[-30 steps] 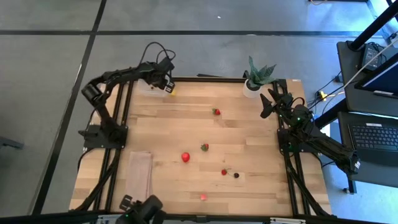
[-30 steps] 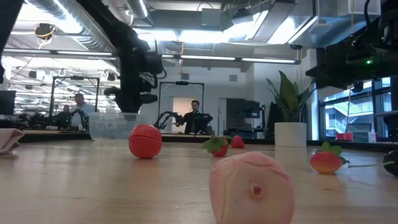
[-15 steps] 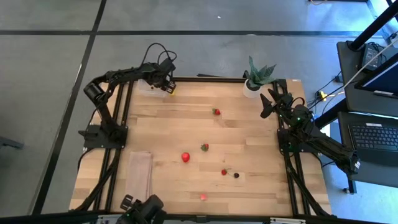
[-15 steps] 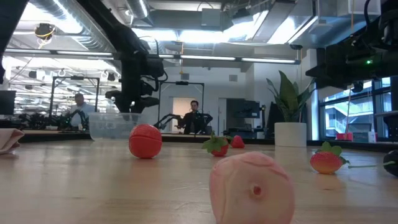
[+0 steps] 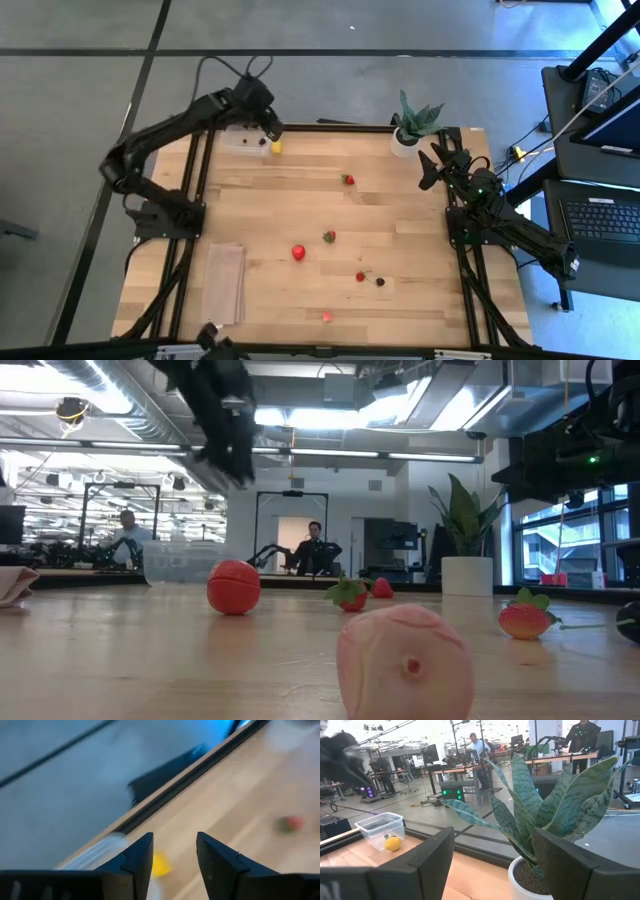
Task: Pick and placing Produce into tupperware
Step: Put the red strawberry into the transparent container
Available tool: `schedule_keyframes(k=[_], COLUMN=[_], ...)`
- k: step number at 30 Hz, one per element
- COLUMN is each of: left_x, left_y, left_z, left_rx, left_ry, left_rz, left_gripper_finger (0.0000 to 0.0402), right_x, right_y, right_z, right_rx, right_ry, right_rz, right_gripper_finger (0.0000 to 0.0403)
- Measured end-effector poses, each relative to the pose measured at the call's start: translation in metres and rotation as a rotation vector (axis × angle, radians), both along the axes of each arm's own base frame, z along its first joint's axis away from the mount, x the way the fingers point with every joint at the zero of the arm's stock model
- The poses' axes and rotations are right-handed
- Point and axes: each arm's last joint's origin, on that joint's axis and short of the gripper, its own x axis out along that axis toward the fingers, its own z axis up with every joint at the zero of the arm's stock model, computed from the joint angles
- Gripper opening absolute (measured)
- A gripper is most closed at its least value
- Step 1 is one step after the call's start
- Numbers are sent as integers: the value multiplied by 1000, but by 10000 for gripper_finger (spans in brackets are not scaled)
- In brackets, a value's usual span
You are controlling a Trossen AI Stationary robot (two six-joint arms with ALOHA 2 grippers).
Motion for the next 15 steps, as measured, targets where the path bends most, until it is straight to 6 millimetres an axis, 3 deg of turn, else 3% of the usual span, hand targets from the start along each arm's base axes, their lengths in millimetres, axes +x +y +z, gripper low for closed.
schedule_keyframes(k=[7,15], left_x=[10,40], left_y=[-63,-139], left_z=[37,39], left_rx=[84,95], left_ry=[-141,-158], left_rz=[-396,-724], left_gripper_finger=[154,184], right_x=[0,0], right_y=[0,0], right_z=[0,0], right_rx=[0,1], right_ry=[-1,0], right_rz=[-1,0], right_gripper_finger=[269,269])
